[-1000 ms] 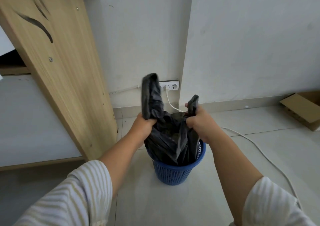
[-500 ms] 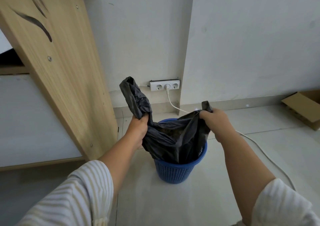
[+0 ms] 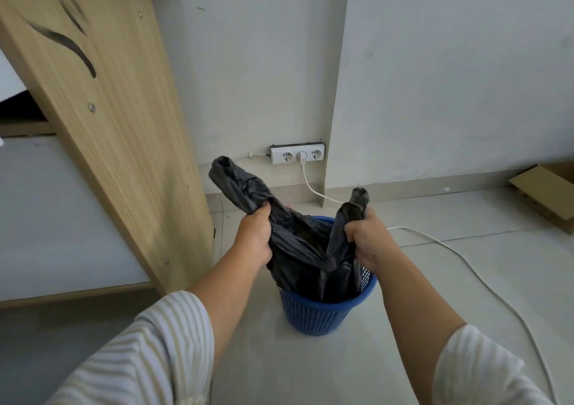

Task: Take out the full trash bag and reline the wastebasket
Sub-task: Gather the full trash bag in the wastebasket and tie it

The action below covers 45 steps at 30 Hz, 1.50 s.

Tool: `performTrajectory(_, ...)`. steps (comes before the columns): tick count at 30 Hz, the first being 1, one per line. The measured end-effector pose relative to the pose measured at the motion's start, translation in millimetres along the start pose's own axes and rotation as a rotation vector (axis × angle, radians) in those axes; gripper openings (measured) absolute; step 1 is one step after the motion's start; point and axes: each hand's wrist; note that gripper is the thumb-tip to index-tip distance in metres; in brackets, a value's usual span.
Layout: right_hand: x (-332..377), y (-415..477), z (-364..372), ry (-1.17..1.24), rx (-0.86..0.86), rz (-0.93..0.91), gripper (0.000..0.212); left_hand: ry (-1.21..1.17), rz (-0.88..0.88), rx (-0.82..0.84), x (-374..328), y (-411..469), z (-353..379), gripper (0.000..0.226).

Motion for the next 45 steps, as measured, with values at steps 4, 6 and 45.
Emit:
performTrajectory(4,-6.3,-0.9,-5.0,0.158,-0.013,0.057,0.023,0.021,0.020,-0.053,6.3,2.3,-5.7,0.044)
performTrajectory(6,-8.0,-1.3,-6.9,0.192,-0.005,0.063,0.023,0.182,0.052,-0.057,7.4,-2.1,-5.5,0.034)
performTrajectory(45,3.6,7.6,-10.6,0.297,-0.103,-0.028,0.014,0.651,0.181,-0.011,13.8,-2.2,-9.6,0.041)
Point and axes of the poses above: each hand's wrist, its own y-axis towards the middle knuckle, its own z-axis out of the palm, x = y × z, and after that the axes turned 10 degrees about -y, right-handed
